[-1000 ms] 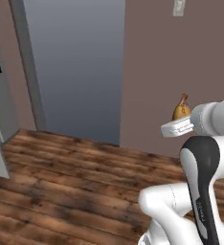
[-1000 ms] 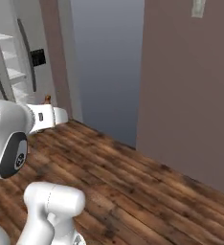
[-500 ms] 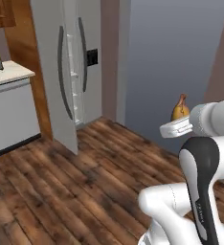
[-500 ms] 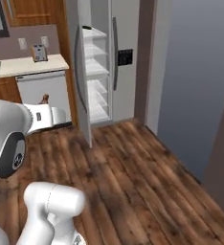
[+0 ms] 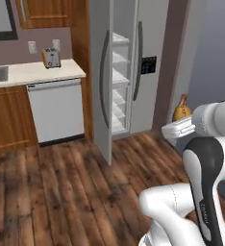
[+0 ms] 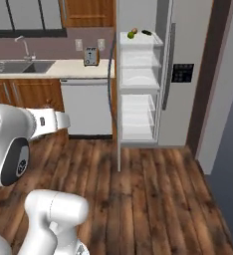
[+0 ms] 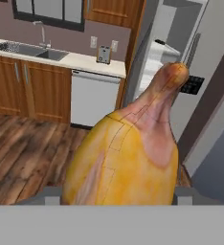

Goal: Transport the chicken drumstick and lime to the fridge. Place the chicken drumstick on the rack containing meat and place the lime on the rack containing the vegetable, ensuring meats and vegetables are on different racks.

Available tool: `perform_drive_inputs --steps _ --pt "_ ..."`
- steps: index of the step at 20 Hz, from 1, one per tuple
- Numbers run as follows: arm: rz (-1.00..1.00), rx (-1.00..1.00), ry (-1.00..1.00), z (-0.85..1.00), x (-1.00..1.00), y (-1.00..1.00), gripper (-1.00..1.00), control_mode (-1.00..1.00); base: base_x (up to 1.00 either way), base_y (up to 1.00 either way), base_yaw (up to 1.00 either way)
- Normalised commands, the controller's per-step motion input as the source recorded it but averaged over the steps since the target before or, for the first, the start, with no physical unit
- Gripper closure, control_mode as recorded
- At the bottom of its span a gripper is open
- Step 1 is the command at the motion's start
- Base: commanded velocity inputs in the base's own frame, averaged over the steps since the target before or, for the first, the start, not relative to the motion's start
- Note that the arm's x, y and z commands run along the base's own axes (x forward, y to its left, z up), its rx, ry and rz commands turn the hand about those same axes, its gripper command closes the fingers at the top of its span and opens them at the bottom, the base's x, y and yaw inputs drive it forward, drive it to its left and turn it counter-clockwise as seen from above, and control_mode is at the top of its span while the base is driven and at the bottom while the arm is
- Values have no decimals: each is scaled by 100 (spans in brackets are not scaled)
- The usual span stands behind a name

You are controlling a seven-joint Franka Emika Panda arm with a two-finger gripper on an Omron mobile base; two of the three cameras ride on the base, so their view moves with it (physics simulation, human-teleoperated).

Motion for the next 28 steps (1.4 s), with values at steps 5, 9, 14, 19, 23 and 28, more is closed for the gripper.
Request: perform_drive_inputs --steps 5,9,14,19,23,28 --pt "0 0 0 0 0 0 100 100 86 -89 53" --pt "0 0 0 0 0 0 100 100 5 -100 42" --pt "0 0 0 0 0 0 100 100 19 -81 30" --pt "0 0 0 0 0 0 100 100 78 -69 16" --pt "0 0 0 0 0 0 100 100 97 -22 5" --pt "0 0 0 0 0 0 100 100 72 -72 9"
